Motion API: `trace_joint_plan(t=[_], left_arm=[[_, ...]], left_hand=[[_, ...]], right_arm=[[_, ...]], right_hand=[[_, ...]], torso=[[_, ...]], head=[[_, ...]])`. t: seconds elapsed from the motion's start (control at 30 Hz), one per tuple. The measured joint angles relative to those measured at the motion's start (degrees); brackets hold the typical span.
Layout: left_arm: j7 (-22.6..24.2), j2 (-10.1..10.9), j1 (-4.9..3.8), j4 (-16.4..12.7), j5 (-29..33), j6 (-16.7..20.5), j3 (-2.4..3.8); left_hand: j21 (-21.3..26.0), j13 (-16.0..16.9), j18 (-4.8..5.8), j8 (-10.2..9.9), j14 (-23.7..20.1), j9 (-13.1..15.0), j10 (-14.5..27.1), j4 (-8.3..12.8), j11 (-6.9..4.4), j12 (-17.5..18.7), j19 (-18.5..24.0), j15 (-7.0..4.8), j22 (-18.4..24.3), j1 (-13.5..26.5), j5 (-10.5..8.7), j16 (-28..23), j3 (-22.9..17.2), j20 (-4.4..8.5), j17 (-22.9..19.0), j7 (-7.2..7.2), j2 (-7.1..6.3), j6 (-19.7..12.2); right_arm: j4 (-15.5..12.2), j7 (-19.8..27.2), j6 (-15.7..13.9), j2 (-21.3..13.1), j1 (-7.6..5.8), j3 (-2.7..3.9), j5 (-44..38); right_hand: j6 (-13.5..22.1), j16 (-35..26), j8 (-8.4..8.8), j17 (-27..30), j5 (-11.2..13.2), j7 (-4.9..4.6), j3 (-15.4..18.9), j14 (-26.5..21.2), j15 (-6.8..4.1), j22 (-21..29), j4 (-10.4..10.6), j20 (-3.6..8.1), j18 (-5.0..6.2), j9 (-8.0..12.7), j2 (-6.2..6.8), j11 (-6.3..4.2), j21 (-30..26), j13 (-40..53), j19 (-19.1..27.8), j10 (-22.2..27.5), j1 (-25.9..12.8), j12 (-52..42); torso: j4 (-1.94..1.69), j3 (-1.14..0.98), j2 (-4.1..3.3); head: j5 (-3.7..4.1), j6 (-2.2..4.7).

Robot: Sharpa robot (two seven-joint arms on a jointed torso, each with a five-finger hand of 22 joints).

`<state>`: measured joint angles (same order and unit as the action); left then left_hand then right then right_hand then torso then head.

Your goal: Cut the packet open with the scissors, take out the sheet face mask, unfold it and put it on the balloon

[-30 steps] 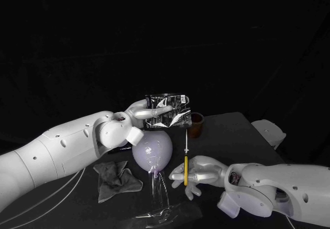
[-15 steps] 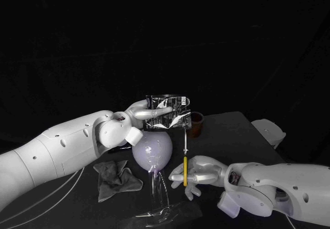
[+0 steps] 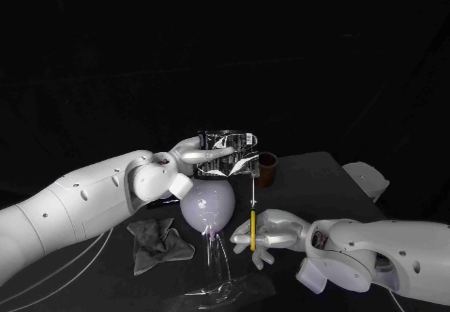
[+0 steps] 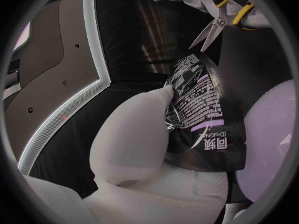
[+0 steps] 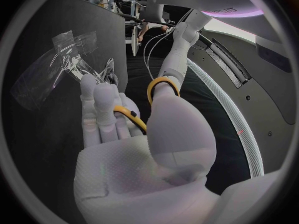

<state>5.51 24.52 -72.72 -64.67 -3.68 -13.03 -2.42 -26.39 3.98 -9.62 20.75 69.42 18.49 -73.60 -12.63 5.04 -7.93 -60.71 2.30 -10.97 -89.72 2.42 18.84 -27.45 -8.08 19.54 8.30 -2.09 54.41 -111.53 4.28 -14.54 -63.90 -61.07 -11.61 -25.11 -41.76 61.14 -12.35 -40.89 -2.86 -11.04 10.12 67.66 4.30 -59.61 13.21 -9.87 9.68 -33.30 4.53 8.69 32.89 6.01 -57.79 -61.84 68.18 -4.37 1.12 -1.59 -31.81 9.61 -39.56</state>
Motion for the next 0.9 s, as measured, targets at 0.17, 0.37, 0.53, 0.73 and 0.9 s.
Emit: trace_joint_plan(t=[0.17, 0.37, 0.53, 0.73, 0.9], left_arm=[[-0.23, 0.09, 0.00, -0.01, -0.11, -0.19, 0.00], [-0.45, 0.19, 0.00, -0.02, -0.18, -0.32, 0.00], [-0.67, 0.21, -0.01, -0.02, -0.31, -0.33, 0.01], [-0.94, 0.21, -0.02, -0.02, -0.47, -0.30, 0.02], [-1.06, 0.22, -0.05, -0.01, -0.56, -0.23, 0.05]], left_hand=[[-0.18, 0.00, 0.35, 0.01, 0.10, 0.00, 0.01, 0.18, 0.01, 0.00, 0.00, 0.05, -0.09, 0.29, 0.20, 0.18, -0.17, 0.00, 0.06, 0.00, 0.29, -0.02], [-0.40, 0.00, 0.36, 0.01, 0.30, 0.00, 0.01, 0.19, 0.01, 0.00, 0.00, -0.13, -0.15, 0.29, 0.20, 0.23, -0.18, 0.00, 0.14, 0.00, 0.29, -0.19], [-0.40, 0.00, 0.37, 0.00, 0.31, 0.00, 0.07, 0.40, 0.07, 0.01, 0.00, -0.13, -0.22, 0.30, 0.20, 0.23, -0.39, 0.00, 0.26, 0.00, 0.28, -0.20], [-0.40, 0.01, 0.39, -0.01, 0.31, 0.02, -0.13, 0.39, -0.13, 0.23, -0.14, -0.12, -0.22, 0.32, 0.20, 0.23, -0.41, 0.14, 0.26, -0.09, 0.26, -0.29], [-0.40, 0.01, -0.12, -0.03, 0.31, 0.05, -0.13, 0.23, -0.13, 0.24, -0.21, -0.11, -0.21, 0.33, 0.20, 0.23, -0.56, 0.21, 0.26, -0.09, 0.25, -0.30]], right_arm=[[0.17, 0.11, -0.10, -0.02, -0.49, 0.03, 0.01], [0.28, 0.27, -0.21, -0.09, -0.91, 0.05, 0.01], [0.34, 0.43, -0.32, -0.08, -1.32, 0.06, 0.01], [0.36, 0.57, -0.43, -0.05, -1.95, 0.08, 0.01], [0.40, 0.66, -0.62, -0.04, -2.42, 0.06, 0.00]], right_hand=[[-0.03, 0.00, -0.05, 0.11, 0.00, 0.03, 0.00, 0.00, 0.00, 0.02, 0.00, 0.00, 0.21, -0.05, 0.00, 0.00, 0.00, -0.08, 0.00, 0.00, 0.00, 0.00], [-0.04, 0.00, -0.28, 0.18, 0.00, 0.04, 0.39, -0.20, -0.20, 0.04, 0.07, 0.00, 0.21, -0.05, -0.46, 0.00, 0.00, -0.25, 0.00, 0.00, 0.44, -0.22], [-0.08, 0.00, -0.71, 0.20, 0.00, 0.08, 0.55, -0.20, -0.21, 0.06, 0.23, 0.00, 0.19, -0.05, -0.76, -0.17, 0.00, -0.38, 0.00, -0.21, 0.74, -0.23], [-0.21, 0.44, -1.39, 0.21, 0.00, 0.08, 1.43, -0.19, -0.21, 0.07, 0.13, 0.00, 0.13, -0.04, -1.69, -0.36, 0.00, -0.64, 0.00, -0.65, 1.67, -0.75], [-2.04, 1.44, -2.88, -0.31, 0.00, -0.24, 2.54, 0.53, -0.92, 0.07, -0.01, 0.16, 0.05, -0.03, -2.66, -0.82, 0.28, -0.60, -0.16, -1.44, 2.63, -2.23]], torso=[[0.00, 0.01, 0.00], [0.01, 0.00, 0.01], [0.01, -0.01, 0.01], [0.04, -0.02, 0.01], [0.05, -0.02, 0.00]], head=[[0.04, 0.07], [0.05, 0.13], [0.12, 0.13], [0.08, 0.07], [0.07, -0.03]])
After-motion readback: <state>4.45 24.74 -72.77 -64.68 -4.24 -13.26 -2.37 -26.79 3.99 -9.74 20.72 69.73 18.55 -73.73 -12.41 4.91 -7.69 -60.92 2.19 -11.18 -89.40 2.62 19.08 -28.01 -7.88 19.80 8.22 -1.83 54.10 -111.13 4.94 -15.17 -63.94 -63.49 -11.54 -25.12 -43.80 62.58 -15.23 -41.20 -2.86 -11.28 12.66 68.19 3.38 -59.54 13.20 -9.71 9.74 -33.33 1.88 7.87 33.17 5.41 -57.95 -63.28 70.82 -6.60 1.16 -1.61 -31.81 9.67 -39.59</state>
